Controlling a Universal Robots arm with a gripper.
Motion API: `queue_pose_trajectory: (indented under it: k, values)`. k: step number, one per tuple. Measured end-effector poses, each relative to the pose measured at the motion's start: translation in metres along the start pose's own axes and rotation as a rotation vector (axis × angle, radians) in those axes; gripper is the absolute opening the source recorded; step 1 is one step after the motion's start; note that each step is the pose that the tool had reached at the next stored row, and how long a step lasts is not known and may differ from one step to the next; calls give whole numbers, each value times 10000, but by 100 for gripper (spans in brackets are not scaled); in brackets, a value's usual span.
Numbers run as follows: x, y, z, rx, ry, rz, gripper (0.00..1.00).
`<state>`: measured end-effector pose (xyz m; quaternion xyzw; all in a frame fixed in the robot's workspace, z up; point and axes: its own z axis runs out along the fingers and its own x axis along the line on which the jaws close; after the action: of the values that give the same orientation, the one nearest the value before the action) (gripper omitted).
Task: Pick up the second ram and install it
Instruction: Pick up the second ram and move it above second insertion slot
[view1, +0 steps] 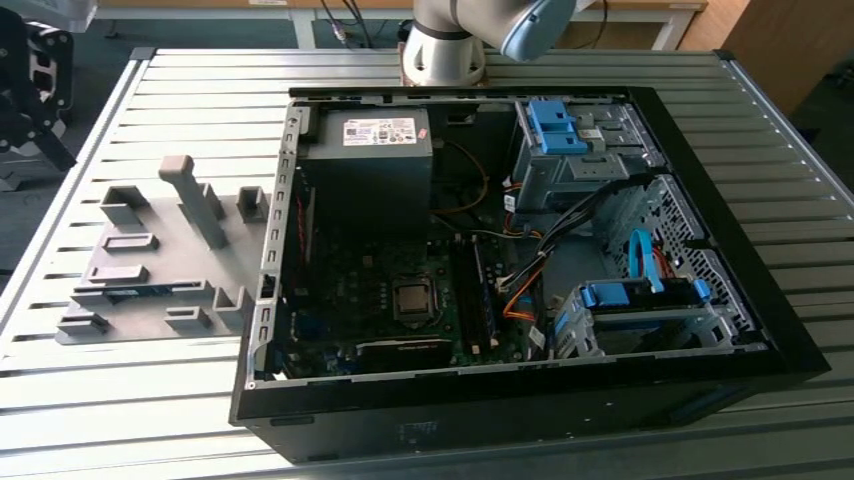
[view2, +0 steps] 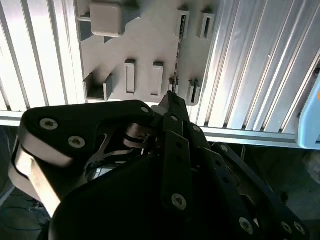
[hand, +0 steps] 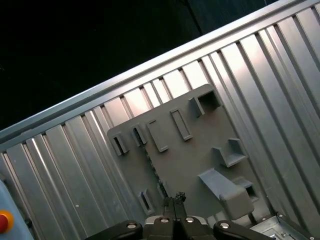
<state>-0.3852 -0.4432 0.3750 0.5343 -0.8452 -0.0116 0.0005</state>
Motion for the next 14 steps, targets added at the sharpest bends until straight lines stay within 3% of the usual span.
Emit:
queue_pose_trajectory:
  k: [6, 14]
  values:
    - [1, 1, 4, -10, 17, -880, 11]
    - [10, -2, 6, -13, 29, -1596, 11]
